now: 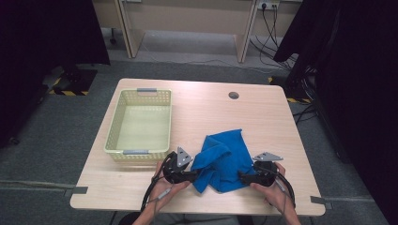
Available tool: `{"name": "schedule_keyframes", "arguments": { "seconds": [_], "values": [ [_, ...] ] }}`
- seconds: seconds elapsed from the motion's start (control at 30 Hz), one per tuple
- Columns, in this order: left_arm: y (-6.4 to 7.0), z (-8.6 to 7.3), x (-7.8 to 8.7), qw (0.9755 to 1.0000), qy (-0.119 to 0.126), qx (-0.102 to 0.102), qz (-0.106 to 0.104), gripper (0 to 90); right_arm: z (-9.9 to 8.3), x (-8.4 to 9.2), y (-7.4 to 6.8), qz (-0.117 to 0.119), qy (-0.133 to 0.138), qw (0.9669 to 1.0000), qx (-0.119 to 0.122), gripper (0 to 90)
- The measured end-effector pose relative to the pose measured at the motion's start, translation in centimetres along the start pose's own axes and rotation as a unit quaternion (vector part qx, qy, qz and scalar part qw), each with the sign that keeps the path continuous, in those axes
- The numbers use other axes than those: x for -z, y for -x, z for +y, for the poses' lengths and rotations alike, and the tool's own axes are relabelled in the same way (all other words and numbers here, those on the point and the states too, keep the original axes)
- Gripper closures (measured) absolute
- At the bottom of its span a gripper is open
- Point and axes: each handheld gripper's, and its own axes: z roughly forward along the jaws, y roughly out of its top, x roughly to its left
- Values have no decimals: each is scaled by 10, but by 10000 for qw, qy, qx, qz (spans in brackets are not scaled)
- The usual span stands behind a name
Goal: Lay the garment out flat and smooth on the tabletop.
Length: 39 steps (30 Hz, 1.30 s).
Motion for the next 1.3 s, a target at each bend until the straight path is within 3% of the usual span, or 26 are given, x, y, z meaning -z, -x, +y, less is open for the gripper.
{"name": "schedule_keyframes", "arguments": {
  "seconds": [0.17, 0.4, 0.63, 0.77, 0.83, 1.03, 1.1, 1.3],
  "values": [
    [-2, -8, 11, 10000, -42, 27, 20, 395, -1, 1, 0, 20, 1, 10000, -5, 75],
    [-5, -19, 13, 9998, -174, 75, 49, 385, -3, 4, 2, -2, -67, 10000, -12, 75],
    [-6, -22, 9, 9996, -246, 67, 116, 379, -15, 18, 12, -141, -175, 9997, -103, 76],
    [-4, -23, 6, 9995, -295, 43, 113, 368, -13, 23, 14, -291, -214, 9993, -3, 102],
    [-5, -23, 6, 9994, -314, 50, 124, 361, -11, 24, 13, -337, -102, 9994, 42, 102],
    [-4, -22, 9, 9995, -235, 77, 218, 325, -7, 24, 4, -124, 128, 9998, 99, 100],
    [-1, -19, 11, 9996, -181, 59, 218, 311, -3, 22, -6, -63, 208, 9994, 277, 99],
    [8, -14, 14, 9998, -117, -49, 141, 299, 3, 12, -20, 190, 177, 9986, 459, 99]
  ]
}}
